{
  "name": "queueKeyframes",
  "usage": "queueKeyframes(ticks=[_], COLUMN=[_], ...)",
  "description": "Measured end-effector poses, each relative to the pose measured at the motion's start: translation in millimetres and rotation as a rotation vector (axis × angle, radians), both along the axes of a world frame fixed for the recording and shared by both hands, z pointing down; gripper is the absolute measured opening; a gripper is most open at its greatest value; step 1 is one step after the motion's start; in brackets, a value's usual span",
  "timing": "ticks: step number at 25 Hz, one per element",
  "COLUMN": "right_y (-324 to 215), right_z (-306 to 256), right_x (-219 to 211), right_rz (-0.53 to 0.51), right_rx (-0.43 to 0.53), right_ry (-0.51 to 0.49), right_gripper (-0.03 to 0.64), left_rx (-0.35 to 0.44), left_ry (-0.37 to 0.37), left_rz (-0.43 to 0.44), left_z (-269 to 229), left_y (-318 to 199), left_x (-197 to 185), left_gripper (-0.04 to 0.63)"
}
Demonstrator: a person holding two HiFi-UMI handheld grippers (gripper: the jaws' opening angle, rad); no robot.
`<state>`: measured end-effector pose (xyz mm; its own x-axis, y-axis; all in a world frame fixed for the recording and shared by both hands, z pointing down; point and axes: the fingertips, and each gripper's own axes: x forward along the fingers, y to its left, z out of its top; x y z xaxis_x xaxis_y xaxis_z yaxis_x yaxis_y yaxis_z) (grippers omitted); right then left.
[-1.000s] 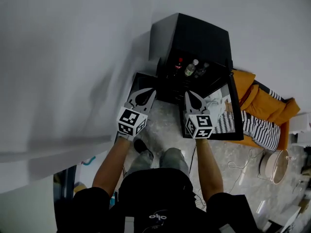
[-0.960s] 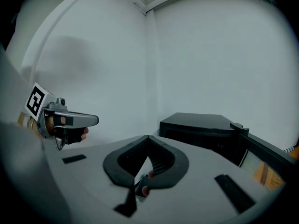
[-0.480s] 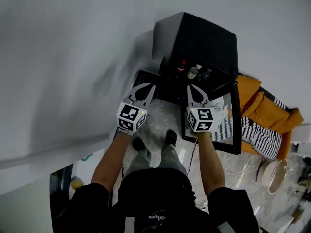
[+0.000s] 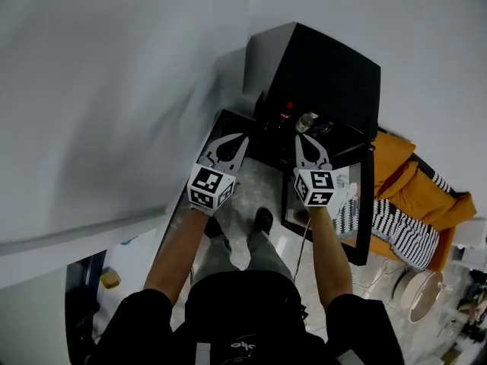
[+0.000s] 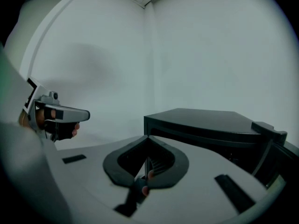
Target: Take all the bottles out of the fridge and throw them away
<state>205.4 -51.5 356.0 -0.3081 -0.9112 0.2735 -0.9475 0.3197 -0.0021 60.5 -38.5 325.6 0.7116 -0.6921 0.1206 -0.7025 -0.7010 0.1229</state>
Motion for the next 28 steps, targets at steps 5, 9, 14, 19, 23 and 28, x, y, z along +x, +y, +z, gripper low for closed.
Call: queueKeyframes(ticks=[5, 9, 14, 19, 23, 28], right_y=[-22, -36, -49, -62, -66, -55], right_z=[12, 31, 68, 114, 154, 200], right_x=[0, 0, -7, -16, -20, -25], right_rz=[-0.027, -0.048, -0.068, -0.068, -0.046, -0.025], right_rx=[0.011, 0.007, -0.012, -0.032, -0.057, -0.108], right_ry=[0.019, 0.031, 0.038, 0.033, 0.020, 0.022], right_gripper=[0.002, 0.002, 0.002, 0.002, 0.002, 0.002], left_rx=[-0.007, -0.006, -0.017, -0.026, -0.042, -0.067], left_ry=[0.002, 0.007, 0.007, -0.027, -0.032, -0.027], left_rz=[-0.006, -0.013, -0.028, -0.018, -0.006, 0.023], left_z=[14, 29, 60, 106, 140, 177], left_y=[-10, -20, -35, -53, -62, -60], left_x=[9, 16, 12, 4, 1, 5], left_gripper=[0.002, 0.000, 0.002, 0.002, 0.000, 0.002])
